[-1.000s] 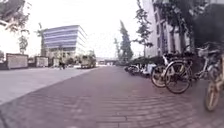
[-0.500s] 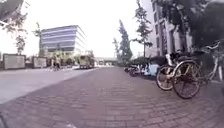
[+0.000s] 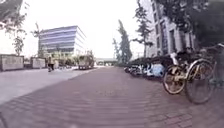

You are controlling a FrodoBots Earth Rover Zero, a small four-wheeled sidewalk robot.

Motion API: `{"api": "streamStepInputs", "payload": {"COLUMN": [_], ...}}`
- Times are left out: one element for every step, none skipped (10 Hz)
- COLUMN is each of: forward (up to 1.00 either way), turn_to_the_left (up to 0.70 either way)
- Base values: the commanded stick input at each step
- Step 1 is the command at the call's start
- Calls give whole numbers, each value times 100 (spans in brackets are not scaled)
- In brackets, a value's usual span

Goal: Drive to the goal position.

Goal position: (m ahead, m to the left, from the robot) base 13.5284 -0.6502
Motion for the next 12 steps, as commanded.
{"api": "streamStepInputs", "payload": {"forward": [70,70,70,70,70,70,70,70,70,70,70,70], "turn_to_the_left": [0,0,0,0,0,0,0,0,0,0,0,0]}}
